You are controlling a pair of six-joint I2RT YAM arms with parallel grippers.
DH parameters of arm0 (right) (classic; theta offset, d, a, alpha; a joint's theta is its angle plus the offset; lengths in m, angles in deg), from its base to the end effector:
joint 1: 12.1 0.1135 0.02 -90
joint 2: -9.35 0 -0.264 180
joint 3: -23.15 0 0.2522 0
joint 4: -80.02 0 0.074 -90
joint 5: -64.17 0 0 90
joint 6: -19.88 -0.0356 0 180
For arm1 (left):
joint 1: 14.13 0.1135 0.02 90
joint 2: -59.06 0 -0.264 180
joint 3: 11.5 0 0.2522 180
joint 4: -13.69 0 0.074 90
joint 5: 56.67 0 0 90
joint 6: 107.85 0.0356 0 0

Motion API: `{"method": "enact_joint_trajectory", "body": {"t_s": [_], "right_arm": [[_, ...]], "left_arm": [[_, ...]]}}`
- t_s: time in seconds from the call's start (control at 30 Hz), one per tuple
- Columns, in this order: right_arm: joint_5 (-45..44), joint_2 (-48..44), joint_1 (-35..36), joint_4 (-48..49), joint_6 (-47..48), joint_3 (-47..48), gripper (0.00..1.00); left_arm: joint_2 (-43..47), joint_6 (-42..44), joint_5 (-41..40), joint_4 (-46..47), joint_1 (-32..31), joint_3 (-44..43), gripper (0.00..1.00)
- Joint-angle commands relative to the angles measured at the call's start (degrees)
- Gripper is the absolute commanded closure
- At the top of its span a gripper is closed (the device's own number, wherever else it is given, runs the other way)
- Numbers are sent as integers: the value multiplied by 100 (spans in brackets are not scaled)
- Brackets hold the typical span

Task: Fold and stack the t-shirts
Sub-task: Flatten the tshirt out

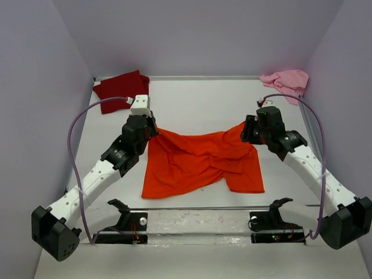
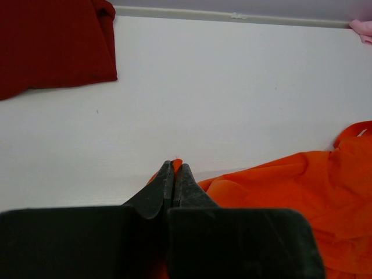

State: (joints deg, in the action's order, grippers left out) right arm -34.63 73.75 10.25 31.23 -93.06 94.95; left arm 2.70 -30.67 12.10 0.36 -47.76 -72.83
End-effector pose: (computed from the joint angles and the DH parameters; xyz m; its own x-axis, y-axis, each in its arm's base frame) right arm 0.2221 0.0854 0.3119 -0.6682 0.1417 -0.7303 -0.0100 0.9799 0.1993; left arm 0.1995 -0.1172 0.3396 -0.1664 -0.1377 -0.9764 0.1856 0.9681 -0.1682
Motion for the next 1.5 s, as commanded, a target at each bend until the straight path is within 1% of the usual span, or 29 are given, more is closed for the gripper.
{"method": "enact_joint_trajectory", "body": {"t_s": [0.0, 0.07, 0.2, 0.3, 0.4, 0.43, 0.57, 0.73, 0.93, 1.07, 1.23, 1.47], "right_arm": [[440, -208, 181, 136, -518, -556, 51], [397, -261, 436, 128, -729, -942, 51], [177, -525, 972, 145, -1465, -1593, 51], [107, -508, 1183, 250, -1827, -1927, 51], [36, -499, 1184, 338, -1986, -2060, 52], [-121, -481, 1184, 339, -2021, -2103, 52], [-377, -289, 1184, 339, -2100, -2130, 52], [-719, 230, 1184, 260, -2206, -1964, 52], [-913, 705, 1184, 286, -2320, -1840, 46], [-939, 969, 1184, 435, -2364, -1928, 46], [-992, 1013, 1184, 567, -2382, -2051, 49], [-975, 960, 1184, 602, -2320, -2034, 57]], "left_arm": [[-50, 87, -188, 432, 23, 2, 100], [-147, 78, -206, 397, 23, 2, 100], [-121, 52, -197, 397, 23, 55, 100], [-77, 60, -215, 397, 23, 73, 100], [-51, 51, -197, 397, 14, 99, 100], [-42, 51, -171, 397, 23, 108, 100], [46, 34, -144, 388, 23, 151, 100], [134, 34, -127, 379, 23, 196, 100], [213, 25, -100, 370, 23, 213, 100], [266, 25, -83, 370, 23, 239, 100], [292, 16, -56, 379, 14, 257, 100], [274, 25, -47, 388, 5, 257, 100]]}}
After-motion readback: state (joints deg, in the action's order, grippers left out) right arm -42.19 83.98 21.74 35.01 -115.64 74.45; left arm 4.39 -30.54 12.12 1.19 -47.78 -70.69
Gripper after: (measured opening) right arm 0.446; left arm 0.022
